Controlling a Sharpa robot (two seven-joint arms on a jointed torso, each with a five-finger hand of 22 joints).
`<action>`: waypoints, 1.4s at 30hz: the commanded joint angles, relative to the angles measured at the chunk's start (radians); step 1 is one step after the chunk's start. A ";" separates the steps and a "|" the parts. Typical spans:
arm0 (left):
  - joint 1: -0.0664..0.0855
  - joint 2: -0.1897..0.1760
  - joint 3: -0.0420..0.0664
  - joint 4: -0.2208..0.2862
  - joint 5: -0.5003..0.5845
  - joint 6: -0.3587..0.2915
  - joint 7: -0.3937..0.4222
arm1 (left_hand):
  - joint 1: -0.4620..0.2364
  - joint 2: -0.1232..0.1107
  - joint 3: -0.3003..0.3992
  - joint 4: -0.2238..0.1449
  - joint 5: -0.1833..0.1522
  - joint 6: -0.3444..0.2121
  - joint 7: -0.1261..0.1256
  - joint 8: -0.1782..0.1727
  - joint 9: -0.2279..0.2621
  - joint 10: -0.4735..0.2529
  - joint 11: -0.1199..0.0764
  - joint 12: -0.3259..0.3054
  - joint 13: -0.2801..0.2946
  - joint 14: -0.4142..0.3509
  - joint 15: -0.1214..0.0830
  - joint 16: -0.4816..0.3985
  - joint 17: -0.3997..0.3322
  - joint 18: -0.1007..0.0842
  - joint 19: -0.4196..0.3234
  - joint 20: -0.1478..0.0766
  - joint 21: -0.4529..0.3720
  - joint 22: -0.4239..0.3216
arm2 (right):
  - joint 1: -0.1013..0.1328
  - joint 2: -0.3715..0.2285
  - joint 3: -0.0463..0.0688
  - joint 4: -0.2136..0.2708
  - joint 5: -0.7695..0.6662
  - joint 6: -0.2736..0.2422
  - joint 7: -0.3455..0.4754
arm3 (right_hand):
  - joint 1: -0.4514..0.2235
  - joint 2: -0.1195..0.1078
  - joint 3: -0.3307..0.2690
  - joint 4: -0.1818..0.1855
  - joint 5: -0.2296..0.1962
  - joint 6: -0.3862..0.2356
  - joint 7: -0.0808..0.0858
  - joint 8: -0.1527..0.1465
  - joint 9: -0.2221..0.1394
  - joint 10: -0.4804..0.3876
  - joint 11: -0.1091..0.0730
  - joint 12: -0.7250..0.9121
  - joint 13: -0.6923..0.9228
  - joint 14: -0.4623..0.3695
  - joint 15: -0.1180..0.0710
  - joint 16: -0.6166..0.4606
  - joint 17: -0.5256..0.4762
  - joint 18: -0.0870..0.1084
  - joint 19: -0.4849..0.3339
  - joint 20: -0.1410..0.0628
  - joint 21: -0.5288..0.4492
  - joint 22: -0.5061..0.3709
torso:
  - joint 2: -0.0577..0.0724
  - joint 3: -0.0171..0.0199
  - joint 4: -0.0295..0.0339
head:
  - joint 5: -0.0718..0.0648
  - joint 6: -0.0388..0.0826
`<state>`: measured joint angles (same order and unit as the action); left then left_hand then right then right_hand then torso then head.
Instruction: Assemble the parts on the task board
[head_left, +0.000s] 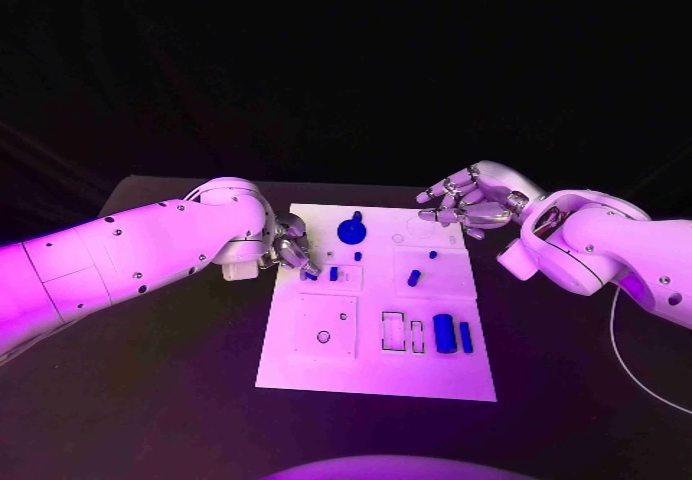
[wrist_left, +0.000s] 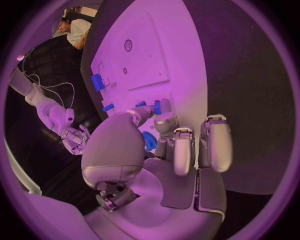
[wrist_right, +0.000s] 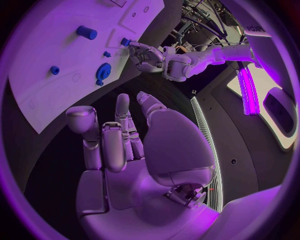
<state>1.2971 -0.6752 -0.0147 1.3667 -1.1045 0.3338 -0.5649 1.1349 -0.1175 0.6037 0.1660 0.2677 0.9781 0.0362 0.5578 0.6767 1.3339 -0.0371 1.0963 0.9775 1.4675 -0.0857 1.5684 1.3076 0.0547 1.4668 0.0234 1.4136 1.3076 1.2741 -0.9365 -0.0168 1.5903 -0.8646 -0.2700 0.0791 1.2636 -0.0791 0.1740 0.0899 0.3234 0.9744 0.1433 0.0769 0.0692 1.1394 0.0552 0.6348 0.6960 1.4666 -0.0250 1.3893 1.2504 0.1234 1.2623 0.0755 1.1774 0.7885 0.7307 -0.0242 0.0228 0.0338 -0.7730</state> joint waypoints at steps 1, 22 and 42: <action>-0.006 0.004 -0.004 -0.001 -0.009 0.035 -0.007 | -0.005 0.009 0.141 -0.145 0.011 0.008 -0.004 0.004 -0.002 0.010 -0.002 0.006 0.003 0.103 -0.007 0.002 0.263 -0.009 0.024 -0.005 0.004 0.094 | -0.001 0.000 0.000 0.000 0.000 0.013 0.006 | -0.002 0.006 0.002 0.006 0.005 0.005 -0.001 0.006 0.000 -0.002 -0.003 -0.004 -0.001 0.043 -0.001 -0.006 -0.001 0.016 -0.008 0.002 -0.004 -0.001 | 0.000 0.0002 -0.0006 | -0.001 -0.001; -0.005 0.020 -0.003 -0.014 -0.009 0.057 -0.002 | -0.020 -0.006 0.148 -0.168 0.047 0.023 -0.008 0.002 -0.007 0.027 -0.006 0.018 0.019 0.103 -0.009 0.002 0.263 -0.010 0.026 -0.007 0.008 0.100 | -0.001 0.002 0.000 -0.002 -0.001 0.015 0.005 | 0.000 0.005 0.001 0.005 0.006 0.005 -0.001 0.006 0.000 -0.003 -0.004 -0.004 -0.002 0.043 -0.002 -0.007 -0.002 0.016 -0.008 0.002 -0.005 -0.002 | -0.001 0.0003 0.0020 | -0.005 -0.003; -0.005 0.053 -0.004 -0.041 0.019 0.080 -0.061 | -0.159 0.044 0.002 -0.049 0.044 0.050 -0.015 -0.011 -0.022 0.033 -0.008 0.017 0.022 0.103 -0.011 0.002 0.263 -0.009 0.025 -0.008 0.000 0.098 | -0.001 0.003 0.000 0.003 -0.011 0.021 0.001 | 0.002 0.005 0.002 0.004 0.006 0.005 -0.002 0.006 0.000 -0.003 -0.004 -0.004 -0.002 0.043 -0.002 -0.007 -0.002 0.017 -0.008 0.001 -0.006 -0.003 | 0.000 0.0009 -0.0009 | -0.003 -0.002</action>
<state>1.3016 -0.6283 -0.0121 1.3237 -1.1039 0.3729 -0.6051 0.9860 -0.0714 0.6136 0.1143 0.3131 1.0261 0.0196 0.5510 0.6553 1.3621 -0.0451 1.1096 0.9980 1.4640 -0.0892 1.5684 1.3073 0.0547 1.4668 0.0234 1.4176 1.3074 1.2741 -0.9340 -0.0168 1.5915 -0.8671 -0.2630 0.0779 1.2636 -0.0791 0.1741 0.0898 0.3234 0.9744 0.1433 0.0769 0.0692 1.1401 0.0559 0.6348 0.6953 1.4666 -0.0250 1.3853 1.2495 0.1234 1.2624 0.0755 1.1775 0.7866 0.7304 -0.0230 0.0222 0.0328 -0.7747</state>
